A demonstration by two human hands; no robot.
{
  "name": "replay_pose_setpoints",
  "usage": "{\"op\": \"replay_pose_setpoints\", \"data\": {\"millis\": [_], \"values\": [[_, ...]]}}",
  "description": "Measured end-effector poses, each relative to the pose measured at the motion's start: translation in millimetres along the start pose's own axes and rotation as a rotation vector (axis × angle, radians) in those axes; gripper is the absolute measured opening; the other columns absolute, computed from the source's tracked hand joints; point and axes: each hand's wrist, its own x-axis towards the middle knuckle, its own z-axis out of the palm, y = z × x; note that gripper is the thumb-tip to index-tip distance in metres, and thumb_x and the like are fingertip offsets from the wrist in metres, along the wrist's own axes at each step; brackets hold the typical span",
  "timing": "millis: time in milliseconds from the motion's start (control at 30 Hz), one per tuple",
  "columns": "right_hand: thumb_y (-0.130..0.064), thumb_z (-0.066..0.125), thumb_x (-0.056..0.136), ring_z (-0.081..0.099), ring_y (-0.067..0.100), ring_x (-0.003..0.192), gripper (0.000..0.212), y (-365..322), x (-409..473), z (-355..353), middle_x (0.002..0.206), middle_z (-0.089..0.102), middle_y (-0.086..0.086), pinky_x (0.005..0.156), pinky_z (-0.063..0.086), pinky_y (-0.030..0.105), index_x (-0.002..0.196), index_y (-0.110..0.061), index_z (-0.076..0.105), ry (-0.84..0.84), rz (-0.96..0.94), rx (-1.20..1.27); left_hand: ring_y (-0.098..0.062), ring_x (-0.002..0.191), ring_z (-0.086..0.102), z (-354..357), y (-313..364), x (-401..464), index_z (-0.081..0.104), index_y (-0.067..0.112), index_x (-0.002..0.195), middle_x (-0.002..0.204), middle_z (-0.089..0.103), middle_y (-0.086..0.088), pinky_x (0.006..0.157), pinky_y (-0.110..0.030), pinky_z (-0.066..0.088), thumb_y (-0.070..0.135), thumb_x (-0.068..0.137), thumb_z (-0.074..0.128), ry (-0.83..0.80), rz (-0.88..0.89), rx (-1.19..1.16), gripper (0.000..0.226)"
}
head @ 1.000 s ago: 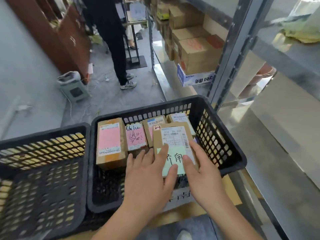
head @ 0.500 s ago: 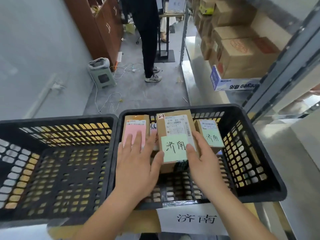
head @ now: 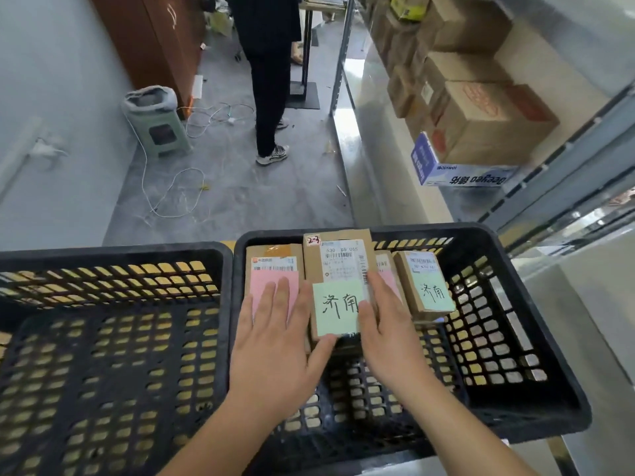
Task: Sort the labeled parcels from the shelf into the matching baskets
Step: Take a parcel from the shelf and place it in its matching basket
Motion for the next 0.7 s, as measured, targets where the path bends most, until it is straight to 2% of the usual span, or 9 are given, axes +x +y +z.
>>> {"op": "replay_pose_setpoints", "data": {"millis": [133, 233, 333, 433, 533, 700], "values": [[-0.041, 0.032, 0.109, 0.025, -0.001, 0.148, 0.055, -8, 1, -3, 0.164, 0.028, -0.017, 0.124, 0.03, 0.038, 0.161, -0.039, 0.015, -0.021, 0.015, -0.041, -0.022, 0.155, -0.01, -3, -1, 2, -0.002, 0.029, 0.161, 0.168, -0.003, -0.005, 0.125, -0.052, -0.001, 0.079, 0.091, 0.002, -0.007, 0.012, -0.049, 0.086], [-0.052, 0.031, 0.108, 0.026, 0.001, 0.149, 0.056, -13, 2, -9, 0.163, 0.028, -0.02, 0.123, 0.031, 0.042, 0.161, -0.041, 0.016, -0.025, -0.006, -0.035, -0.02, 0.153, -0.019, -6, -3, 5, -0.011, 0.032, 0.159, 0.165, -0.014, -0.001, 0.125, -0.05, -0.006, 0.078, 0.092, 0.003, 0.004, 0.037, -0.071, 0.083], [-0.054, 0.031, 0.107, 0.02, 0.001, 0.151, 0.053, -17, -4, -21, 0.161, 0.022, -0.024, 0.123, 0.028, 0.037, 0.158, -0.044, 0.018, 0.019, -0.023, -0.089, -0.021, 0.154, -0.016, -9, -3, 8, -0.01, 0.032, 0.159, 0.167, -0.007, -0.002, 0.125, -0.052, -0.002, 0.077, 0.094, 0.007, 0.022, 0.092, -0.068, 0.081], [-0.061, 0.026, 0.105, 0.021, 0.005, 0.151, 0.059, -13, -17, -38, 0.169, 0.016, -0.014, 0.118, 0.035, 0.038, 0.16, -0.046, 0.013, 0.074, 0.011, -0.201, -0.019, 0.153, -0.018, -17, 7, 12, -0.011, 0.038, 0.157, 0.168, -0.006, -0.002, 0.125, -0.051, -0.003, 0.077, 0.094, 0.006, 0.018, 0.181, -0.059, 0.076], [-0.069, 0.018, 0.101, 0.01, 0.015, 0.157, 0.065, -2, -39, -56, 0.171, 0.007, -0.008, 0.125, 0.025, 0.043, 0.16, -0.047, 0.003, 0.089, 0.123, -0.359, -0.02, 0.153, -0.018, -26, 29, 17, -0.004, 0.042, 0.158, 0.168, -0.008, -0.001, 0.124, -0.052, -0.003, 0.077, 0.094, 0.005, 0.026, 0.294, -0.028, 0.074], [-0.066, 0.022, 0.101, 0.006, 0.018, 0.157, 0.068, 11, -88, -95, 0.172, 0.005, -0.004, 0.128, 0.013, 0.041, 0.162, -0.04, 0.007, 0.189, 0.235, -0.44, -0.025, 0.155, -0.005, -33, 81, 13, 0.006, 0.039, 0.159, 0.168, 0.006, -0.004, 0.124, -0.056, 0.004, 0.075, 0.096, 0.01, 0.013, 0.451, 0.014, 0.073]]}}
